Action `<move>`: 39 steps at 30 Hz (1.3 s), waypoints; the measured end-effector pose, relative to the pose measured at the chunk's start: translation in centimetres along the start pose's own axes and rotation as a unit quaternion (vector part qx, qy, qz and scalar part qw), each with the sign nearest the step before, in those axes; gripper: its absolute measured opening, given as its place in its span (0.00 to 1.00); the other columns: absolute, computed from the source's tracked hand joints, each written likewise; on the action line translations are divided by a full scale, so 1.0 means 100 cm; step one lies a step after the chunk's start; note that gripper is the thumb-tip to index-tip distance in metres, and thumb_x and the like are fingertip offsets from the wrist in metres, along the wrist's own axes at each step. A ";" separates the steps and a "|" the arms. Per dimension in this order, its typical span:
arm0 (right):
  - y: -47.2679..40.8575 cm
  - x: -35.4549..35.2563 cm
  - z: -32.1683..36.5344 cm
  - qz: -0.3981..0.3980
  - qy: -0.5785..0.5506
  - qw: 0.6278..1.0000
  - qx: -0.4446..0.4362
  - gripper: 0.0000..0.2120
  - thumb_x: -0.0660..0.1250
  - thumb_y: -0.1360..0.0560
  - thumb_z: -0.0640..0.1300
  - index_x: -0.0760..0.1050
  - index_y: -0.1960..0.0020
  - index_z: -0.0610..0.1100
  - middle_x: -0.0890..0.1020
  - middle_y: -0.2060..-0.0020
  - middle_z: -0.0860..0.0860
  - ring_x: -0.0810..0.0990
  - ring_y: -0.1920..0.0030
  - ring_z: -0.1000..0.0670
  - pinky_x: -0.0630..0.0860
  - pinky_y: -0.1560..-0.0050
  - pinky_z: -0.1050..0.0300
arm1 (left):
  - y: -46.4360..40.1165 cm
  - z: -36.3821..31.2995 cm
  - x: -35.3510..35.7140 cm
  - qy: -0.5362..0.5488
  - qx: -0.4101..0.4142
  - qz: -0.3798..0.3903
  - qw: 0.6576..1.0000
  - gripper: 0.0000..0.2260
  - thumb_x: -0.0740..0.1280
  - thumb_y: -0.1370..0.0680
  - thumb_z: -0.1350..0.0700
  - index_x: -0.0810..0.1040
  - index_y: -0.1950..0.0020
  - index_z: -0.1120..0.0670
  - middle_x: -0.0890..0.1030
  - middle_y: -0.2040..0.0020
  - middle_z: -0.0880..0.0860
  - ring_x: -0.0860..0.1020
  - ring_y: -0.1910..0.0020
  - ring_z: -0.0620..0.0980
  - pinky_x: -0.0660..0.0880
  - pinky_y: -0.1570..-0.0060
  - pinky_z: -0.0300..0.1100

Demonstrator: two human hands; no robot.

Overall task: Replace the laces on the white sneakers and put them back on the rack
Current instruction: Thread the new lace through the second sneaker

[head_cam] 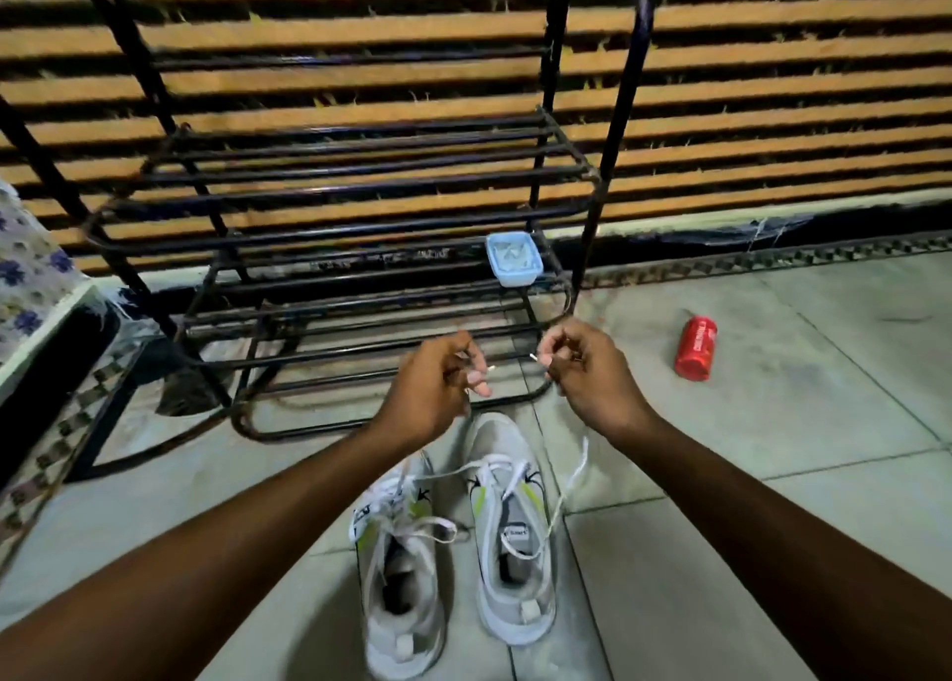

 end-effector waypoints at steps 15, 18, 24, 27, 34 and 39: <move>0.038 0.085 -0.110 0.103 0.166 0.963 0.186 0.08 0.76 0.33 0.43 0.77 0.59 0.46 0.81 0.56 0.48 0.80 0.52 0.46 0.71 0.55 0.58 | 0.027 0.106 0.064 -0.329 -0.054 0.150 0.931 0.20 0.72 0.26 0.48 0.79 0.34 0.44 0.83 0.40 0.51 0.78 0.37 0.55 0.76 0.43 0.47; 0.038 0.088 -0.113 0.104 0.179 0.963 0.170 0.03 0.67 0.32 0.44 0.79 0.61 0.45 0.83 0.59 0.49 0.81 0.52 0.46 0.76 0.51 0.55 | 0.032 0.103 0.072 -0.373 -0.030 0.122 0.919 0.17 0.72 0.25 0.48 0.78 0.36 0.44 0.83 0.39 0.48 0.79 0.38 0.56 0.75 0.47 0.46; 0.031 0.078 -0.133 0.079 0.189 0.963 0.175 0.14 0.55 0.35 0.47 0.78 0.62 0.44 0.82 0.63 0.47 0.81 0.54 0.42 0.80 0.49 0.47 | 0.036 0.101 0.080 -0.379 -0.041 0.080 0.921 0.07 0.70 0.27 0.53 0.76 0.50 0.47 0.84 0.53 0.47 0.82 0.52 0.53 0.67 0.61 0.41; 0.026 0.074 -0.133 0.083 0.198 0.959 0.187 0.15 0.54 0.36 0.48 0.78 0.62 0.45 0.82 0.61 0.47 0.81 0.55 0.43 0.80 0.49 0.48 | 0.032 0.098 0.080 -0.383 -0.052 0.085 0.918 0.06 0.69 0.28 0.54 0.76 0.53 0.48 0.83 0.57 0.46 0.82 0.54 0.52 0.67 0.62 0.41; 0.027 0.065 -0.102 0.094 0.220 0.957 0.163 0.05 0.60 0.28 0.41 0.75 0.58 0.45 0.81 0.56 0.41 0.80 0.53 0.38 0.78 0.47 0.47 | 0.028 0.094 0.080 -0.407 -0.064 0.106 0.905 0.15 0.73 0.25 0.50 0.80 0.38 0.44 0.82 0.46 0.54 0.81 0.45 0.59 0.70 0.54 0.44; 0.025 0.055 -0.102 0.090 0.250 0.951 0.160 0.07 0.60 0.29 0.36 0.75 0.60 0.45 0.80 0.56 0.41 0.78 0.52 0.41 0.75 0.53 0.53 | 0.027 0.102 0.080 -0.394 -0.081 0.106 0.909 0.21 0.73 0.24 0.47 0.77 0.31 0.42 0.81 0.40 0.55 0.79 0.41 0.59 0.73 0.49 0.45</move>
Point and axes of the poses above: each hand's wrist, its own y-axis away from the middle knuckle, its own x-axis out of the palm, z = x × y, the point moved 3 cm from there along -y, towards the middle knuckle
